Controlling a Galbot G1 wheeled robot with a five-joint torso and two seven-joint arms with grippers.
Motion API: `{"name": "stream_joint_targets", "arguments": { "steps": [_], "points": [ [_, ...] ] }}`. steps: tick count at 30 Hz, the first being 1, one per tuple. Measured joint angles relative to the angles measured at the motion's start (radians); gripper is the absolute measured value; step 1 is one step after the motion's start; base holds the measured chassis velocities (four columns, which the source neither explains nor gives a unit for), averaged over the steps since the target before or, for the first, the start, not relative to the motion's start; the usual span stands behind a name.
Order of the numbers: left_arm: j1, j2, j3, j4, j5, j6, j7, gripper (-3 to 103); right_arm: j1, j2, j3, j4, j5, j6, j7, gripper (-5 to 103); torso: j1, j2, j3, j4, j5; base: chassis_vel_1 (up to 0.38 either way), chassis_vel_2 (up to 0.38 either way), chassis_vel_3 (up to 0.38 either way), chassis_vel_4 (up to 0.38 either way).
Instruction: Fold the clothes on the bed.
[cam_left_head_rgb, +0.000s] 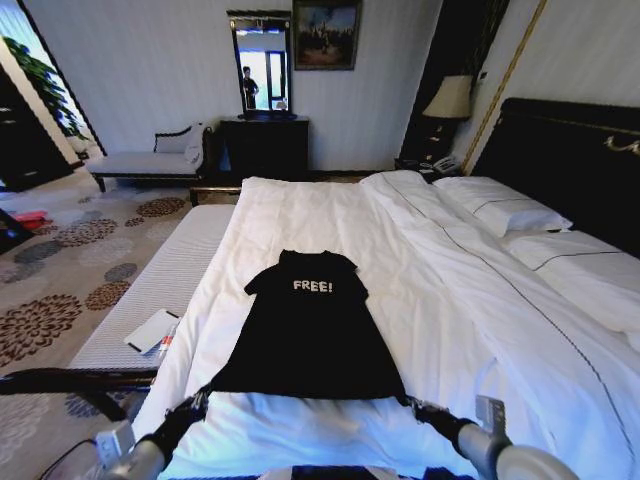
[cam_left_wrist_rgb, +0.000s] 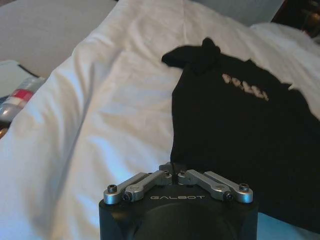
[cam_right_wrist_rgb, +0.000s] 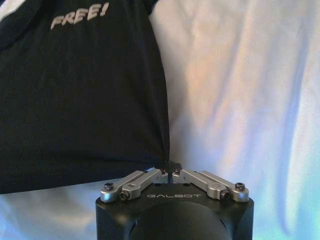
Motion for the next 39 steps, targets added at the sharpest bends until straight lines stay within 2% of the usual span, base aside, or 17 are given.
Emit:
{"name": "stream_joint_targets", "arguments": {
  "steps": [4, 8, 12, 16, 25, 30, 31, 32, 33, 34, 35, 36, 38, 39],
  "points": [
    [0.081, -0.002, -0.028, -0.008, 0.022, -0.030, 0.005, 0, -0.014, 0.023, -0.051, -0.006, -0.052, 0.011, -0.009, 0, 0.000, 0.000, 0.000, 0.0001, 0.0001, 0.000, 0.000, 0.000, 0.000],
    [0.102, -0.002, -0.037, -0.012, 0.034, -0.044, 0.000, 0, -0.032, 0.037, -0.062, 0.000, -0.079, 0.020, -0.015, 0, 0.000, 0.000, 0.000, -0.0005, 0.0000, 0.000, 0.000, 0.000, 0.000],
    [0.130, -0.016, -0.051, -0.026, 0.035, -0.054, -0.013, 0, -0.042, 0.037, -0.064, 0.009, -0.085, 0.021, -0.016, 0, 0.000, 0.000, 0.000, 0.0000, 0.0000, 0.000, 0.000, 0.000, 0.000],
    [0.168, -0.037, -0.043, -0.033, 0.072, -0.075, -0.019, 0, -0.068, 0.036, -0.062, 0.016, -0.106, 0.023, -0.018, 0, 0.000, 0.000, 0.000, 0.0000, 0.0002, 0.000, 0.000, 0.000, 0.000],
    [0.196, -0.064, 0.002, -0.011, 0.131, -0.106, -0.025, 0, -0.072, 0.037, -0.065, 0.013, -0.120, 0.027, -0.020, 0, 0.000, 0.000, 0.000, 0.0000, 0.0001, 0.000, 0.000, 0.000, 0.000],
    [0.146, -0.076, 0.046, 0.030, 0.170, -0.108, -0.036, 0, -0.056, 0.038, -0.090, -0.004, -0.153, 0.038, -0.031, -2, 0.000, 0.000, 0.000, 0.0001, 0.0002, 0.000, 0.000, 0.000, 0.000],
    [0.133, -0.079, 0.051, 0.034, 0.179, -0.108, -0.038, -2, -0.055, 0.039, -0.092, -0.006, -0.163, 0.042, -0.036, 3, 0.000, 0.000, 0.000, 0.0001, 0.0002, 0.000, 0.000, 0.000, 0.000],
    [0.104, -0.084, 0.058, 0.039, 0.203, -0.108, -0.046, 3, -0.053, 0.040, -0.094, -0.010, -0.194, 0.059, -0.054, 8, 0.000, 0.000, 0.000, 0.0001, 0.0001, 0.000, 0.000, 0.000, 0.000],
    [0.083, -0.088, 0.062, 0.039, 0.222, -0.108, -0.051, 8, -0.053, 0.040, -0.094, -0.013, -0.223, 0.073, -0.069, 8, 0.000, 0.000, 0.000, -0.0001, 0.0000, 0.000, 0.000, 0.000, 0.000],
    [0.071, -0.090, 0.065, 0.036, 0.232, -0.105, -0.055, 8, -0.053, 0.040, -0.094, -0.013, -0.241, 0.083, -0.078, 14, 0.000, 0.000, 0.000, -0.0001, -0.0001, 0.000, 0.000, 0.000, 0.000],
    [0.064, -0.091, 0.068, 0.028, 0.237, -0.100, -0.058, 14, -0.052, 0.039, -0.094, -0.013, -0.249, 0.090, -0.083, 19, 0.000, 0.000, 0.000, -0.0002, 0.0000, 0.000, 0.000, 0.000, 0.000],
    [0.064, -0.091, 0.068, 0.028, 0.237, -0.100, -0.058, 14, -0.052, 0.039, -0.094, -0.013, -0.249, 0.090, -0.083, 19, 0.000, 0.000, 0.000, -0.0002, 0.0000, 0.000, 0.000, 0.000, 0.000],
    [0.052, -0.095, 0.071, 0.001, 0.249, -0.087, -0.067, 24, -0.049, 0.036, -0.076, 0.004, -0.245, 0.102, -0.087, 30, 0.000, 0.000, 0.000, 0.0000, 0.0003, 0.000, 0.000, 0.000, 0.000],
    [0.051, -0.095, 0.071, -0.005, 0.252, -0.085, -0.070, 30, -0.050, 0.035, -0.069, 0.009, -0.238, 0.103, -0.087, 30, 0.000, 0.000, 0.000, 0.0000, 0.0003, 0.000, 0.000, 0.000, 0.000]
  ]
}}
